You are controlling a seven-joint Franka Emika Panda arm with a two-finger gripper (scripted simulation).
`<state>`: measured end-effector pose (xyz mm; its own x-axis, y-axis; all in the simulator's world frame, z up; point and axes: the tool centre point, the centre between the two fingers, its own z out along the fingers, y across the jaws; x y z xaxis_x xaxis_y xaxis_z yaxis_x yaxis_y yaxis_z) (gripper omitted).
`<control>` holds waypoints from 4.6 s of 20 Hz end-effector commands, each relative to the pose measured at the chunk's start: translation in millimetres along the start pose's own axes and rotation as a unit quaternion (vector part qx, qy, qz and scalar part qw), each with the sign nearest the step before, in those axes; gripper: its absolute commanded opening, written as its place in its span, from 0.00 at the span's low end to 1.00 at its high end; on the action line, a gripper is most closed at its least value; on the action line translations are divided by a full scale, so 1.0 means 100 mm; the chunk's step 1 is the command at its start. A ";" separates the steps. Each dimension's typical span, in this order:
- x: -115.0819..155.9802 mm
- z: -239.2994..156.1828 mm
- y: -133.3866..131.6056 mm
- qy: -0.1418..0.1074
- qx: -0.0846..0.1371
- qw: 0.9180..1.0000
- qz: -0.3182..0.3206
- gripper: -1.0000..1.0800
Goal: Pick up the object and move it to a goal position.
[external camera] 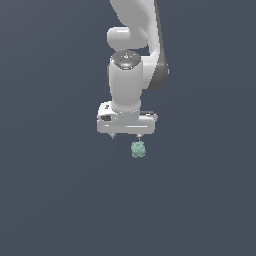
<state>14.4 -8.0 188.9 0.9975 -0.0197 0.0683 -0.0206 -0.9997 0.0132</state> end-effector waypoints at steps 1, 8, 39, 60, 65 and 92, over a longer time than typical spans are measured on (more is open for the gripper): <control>0.00 0.00 0.00 0.000 0.000 1.000 0.000 0.96; -0.08 0.07 0.05 -0.017 0.010 1.000 0.010 0.96; -0.40 1.00 -0.59 -0.034 0.009 0.997 -0.064 0.96; -0.43 1.46 -0.60 -0.034 0.009 0.997 -0.066 0.00; -0.43 1.45 -0.60 -0.033 0.009 0.997 -0.066 0.00; 0.57 0.29 1.02 -0.033 0.009 0.997 -0.066 0.00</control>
<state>65.6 -101.5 157.5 0.9939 0.1102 0.0011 0.1102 -0.9939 -0.0005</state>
